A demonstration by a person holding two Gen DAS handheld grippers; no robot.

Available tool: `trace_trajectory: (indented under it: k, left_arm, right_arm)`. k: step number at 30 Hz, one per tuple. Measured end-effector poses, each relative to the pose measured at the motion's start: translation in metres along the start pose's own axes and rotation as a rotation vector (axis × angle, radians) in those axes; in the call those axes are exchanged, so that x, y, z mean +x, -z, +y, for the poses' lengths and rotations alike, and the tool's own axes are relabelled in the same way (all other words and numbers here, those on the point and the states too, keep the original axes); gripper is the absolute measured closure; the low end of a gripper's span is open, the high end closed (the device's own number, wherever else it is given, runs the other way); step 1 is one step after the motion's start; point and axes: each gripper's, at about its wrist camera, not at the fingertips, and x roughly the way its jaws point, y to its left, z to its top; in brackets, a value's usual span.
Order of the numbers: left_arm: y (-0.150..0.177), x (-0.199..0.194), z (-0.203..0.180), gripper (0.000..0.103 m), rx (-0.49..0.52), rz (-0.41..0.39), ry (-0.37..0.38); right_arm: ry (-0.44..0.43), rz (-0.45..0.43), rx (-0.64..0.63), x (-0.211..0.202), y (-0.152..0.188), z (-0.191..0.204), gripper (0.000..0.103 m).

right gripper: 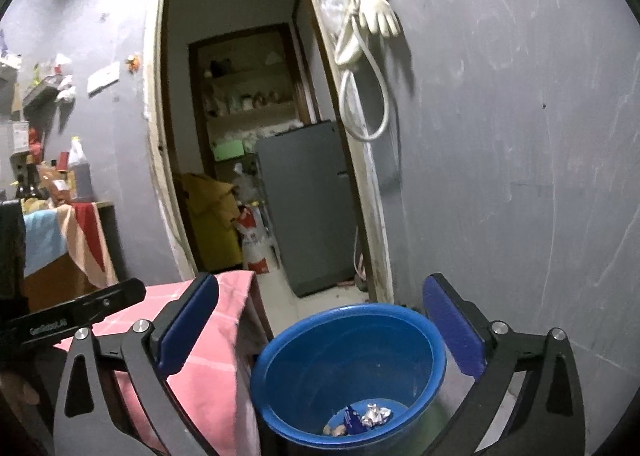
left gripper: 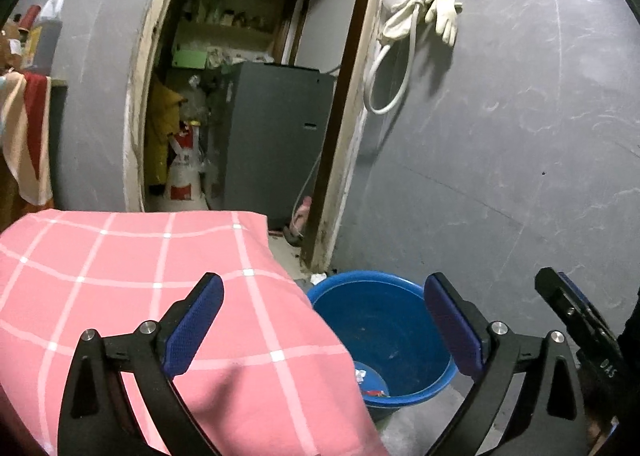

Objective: Collect trash

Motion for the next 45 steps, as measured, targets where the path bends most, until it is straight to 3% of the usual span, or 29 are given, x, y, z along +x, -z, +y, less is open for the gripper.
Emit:
trace_trajectory:
  k: [16, 32, 45]
  left_arm:
    - [0.034, -0.064, 0.005, 0.004, 0.012, -0.095, -0.074]
    - [0.072, -0.122, 0.020, 0.004, -0.005, -0.133, -0.192]
    - [0.095, -0.149, 0.031, 0.004, 0.000, -0.141, -0.210]
  right_arm:
    - [-0.063, -0.109, -0.028, -0.048, 0.011, 0.019, 0.000]
    - [-0.080, -0.077, -0.048, -0.090, 0.036, 0.048, 0.000]
    - [-0.014, -0.088, -0.089, -0.114, 0.049, 0.075, 0.000]
